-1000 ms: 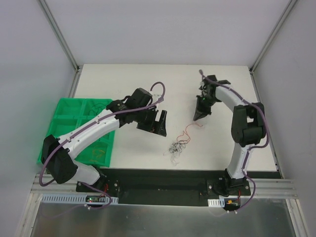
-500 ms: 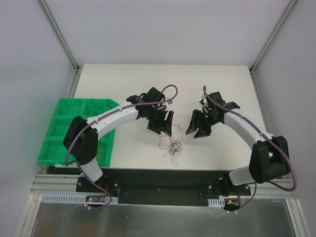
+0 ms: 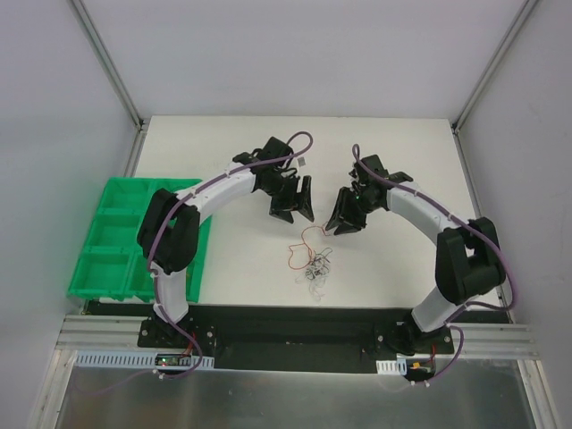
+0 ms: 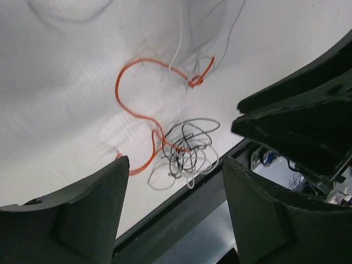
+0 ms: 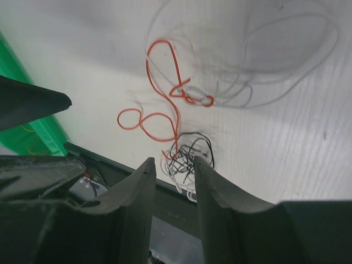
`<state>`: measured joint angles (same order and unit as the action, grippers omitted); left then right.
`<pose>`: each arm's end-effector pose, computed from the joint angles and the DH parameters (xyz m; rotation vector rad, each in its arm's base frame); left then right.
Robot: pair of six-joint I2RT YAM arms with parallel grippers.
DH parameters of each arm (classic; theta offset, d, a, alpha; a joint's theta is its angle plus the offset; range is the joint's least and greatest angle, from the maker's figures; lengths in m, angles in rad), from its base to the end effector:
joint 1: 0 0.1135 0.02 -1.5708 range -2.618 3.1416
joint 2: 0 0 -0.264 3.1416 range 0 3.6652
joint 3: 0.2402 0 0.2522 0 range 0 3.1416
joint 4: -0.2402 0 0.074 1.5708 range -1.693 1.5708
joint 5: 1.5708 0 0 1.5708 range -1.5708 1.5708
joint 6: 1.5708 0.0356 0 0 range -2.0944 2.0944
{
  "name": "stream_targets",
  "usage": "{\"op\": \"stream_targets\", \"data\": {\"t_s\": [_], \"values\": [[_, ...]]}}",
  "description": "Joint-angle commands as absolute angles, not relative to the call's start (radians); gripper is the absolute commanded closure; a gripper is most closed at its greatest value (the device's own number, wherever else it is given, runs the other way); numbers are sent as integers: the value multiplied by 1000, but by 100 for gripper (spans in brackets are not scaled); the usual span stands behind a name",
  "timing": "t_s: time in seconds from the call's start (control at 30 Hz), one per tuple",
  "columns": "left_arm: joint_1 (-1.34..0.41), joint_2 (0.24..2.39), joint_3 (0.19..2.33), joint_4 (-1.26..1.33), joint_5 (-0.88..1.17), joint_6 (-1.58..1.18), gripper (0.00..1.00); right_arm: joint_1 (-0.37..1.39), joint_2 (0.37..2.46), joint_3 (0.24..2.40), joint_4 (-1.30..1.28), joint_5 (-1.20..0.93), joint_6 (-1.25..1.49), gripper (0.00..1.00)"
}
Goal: Untangle the cables
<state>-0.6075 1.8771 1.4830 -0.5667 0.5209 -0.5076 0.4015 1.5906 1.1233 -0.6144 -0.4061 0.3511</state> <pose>0.3256 -0.2480 0.2406 0.3609 2.6844 -1.0600 0.2901 0.1384 0.2265 -0.2092 2.7279 0.7737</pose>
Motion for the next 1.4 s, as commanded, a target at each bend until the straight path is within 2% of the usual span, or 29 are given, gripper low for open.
{"op": "stream_targets", "data": {"t_s": [0.0,0.1,0.2,0.5,0.6,0.67,0.8,0.9,1.03,1.17,1.3,1.37], "values": [[-609,1986,1617,-538,572,-543,35,399,1661,1198,-589,-420,414,64],[-603,2054,1667,-538,545,-563,42,396,1658,1197,-589,-422,428,64],[-598,2100,1701,-538,528,-569,44,394,1670,1201,-597,-428,425,64],[-598,2216,1787,-489,586,-607,55,379,1732,1238,-606,-434,419,66],[-598,2243,1798,-466,615,-618,62,373,1759,1265,-621,-428,407,68],[-598,2250,1799,-457,638,-623,70,373,1782,1287,-630,-428,403,68],[-598,2246,1796,-445,663,-621,91,374,1822,1315,-632,-422,408,69],[-598,2226,1775,-434,676,-629,100,374,1853,1330,-632,-419,410,69],[-598,2206,1747,-426,698,-637,100,383,1870,1328,-621,-414,414,70],[-597,2181,1718,-423,706,-629,100,387,1887,1333,-615,-407,417,77],[-588,2149,1681,-423,698,-624,100,382,1869,1351,-658,-365,396,100],[-569,2114,1640,-425,687,-618,100,358,1820,1333,-672,-379,402,100]]}}
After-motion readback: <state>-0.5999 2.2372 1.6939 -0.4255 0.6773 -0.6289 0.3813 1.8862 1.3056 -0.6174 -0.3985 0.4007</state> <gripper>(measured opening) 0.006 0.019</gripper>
